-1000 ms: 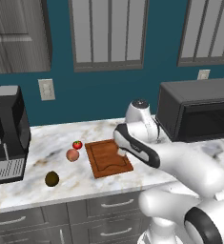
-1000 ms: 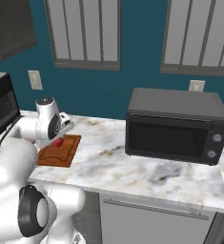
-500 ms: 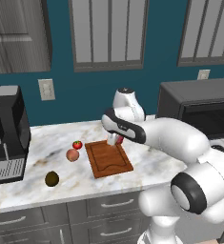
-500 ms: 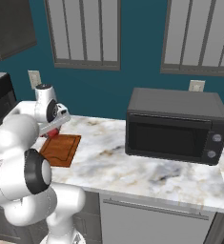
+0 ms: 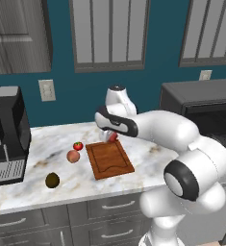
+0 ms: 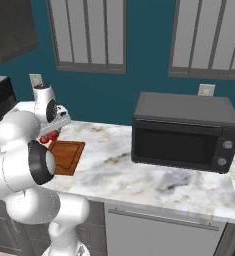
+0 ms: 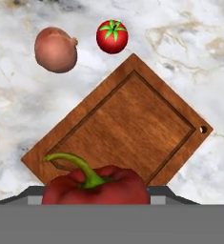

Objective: Place the avocado, onion, tomato, and bell pepper on the cutting board.

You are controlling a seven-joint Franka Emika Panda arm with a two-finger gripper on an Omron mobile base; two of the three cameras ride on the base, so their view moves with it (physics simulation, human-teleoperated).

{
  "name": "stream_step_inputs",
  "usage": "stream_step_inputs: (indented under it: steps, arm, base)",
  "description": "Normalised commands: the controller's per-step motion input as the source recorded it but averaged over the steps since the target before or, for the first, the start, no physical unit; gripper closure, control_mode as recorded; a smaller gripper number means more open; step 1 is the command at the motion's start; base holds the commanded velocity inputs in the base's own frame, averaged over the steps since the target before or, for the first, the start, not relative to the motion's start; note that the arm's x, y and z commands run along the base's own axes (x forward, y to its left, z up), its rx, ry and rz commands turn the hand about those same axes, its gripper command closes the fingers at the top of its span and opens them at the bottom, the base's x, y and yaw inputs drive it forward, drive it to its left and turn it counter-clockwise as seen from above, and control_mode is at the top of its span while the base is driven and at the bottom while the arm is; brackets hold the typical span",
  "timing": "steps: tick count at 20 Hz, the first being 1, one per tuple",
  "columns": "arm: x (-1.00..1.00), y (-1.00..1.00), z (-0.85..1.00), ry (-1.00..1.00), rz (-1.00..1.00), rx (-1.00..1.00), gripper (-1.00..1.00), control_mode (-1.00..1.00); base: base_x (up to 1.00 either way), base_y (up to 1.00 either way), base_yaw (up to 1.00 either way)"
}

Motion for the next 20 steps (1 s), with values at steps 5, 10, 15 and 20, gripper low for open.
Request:
stream_step_inputs:
  steps: [5, 10, 15, 20]
  arm:
    - [0.07, 0.21, -0.08, 0.02, -0.08, 0.0, 1.0, -1.0]
    - [0.02, 0.2, -0.22, 0.03, -0.08, 0.0, 1.0, -1.0]
    - [0.13, 0.15, -0.19, 0.02, -0.05, 0.0, 1.0, -1.0]
    - [0.18, 0.1, -0.1, 0.0, -0.03, 0.0, 1.0, -1.0]
  base:
    - [0.0, 0.0, 0.0]
    - [0.0, 0.0, 0.0]
    - [0.0, 0.0, 0.0]
    - [0.0, 0.0, 0.0]
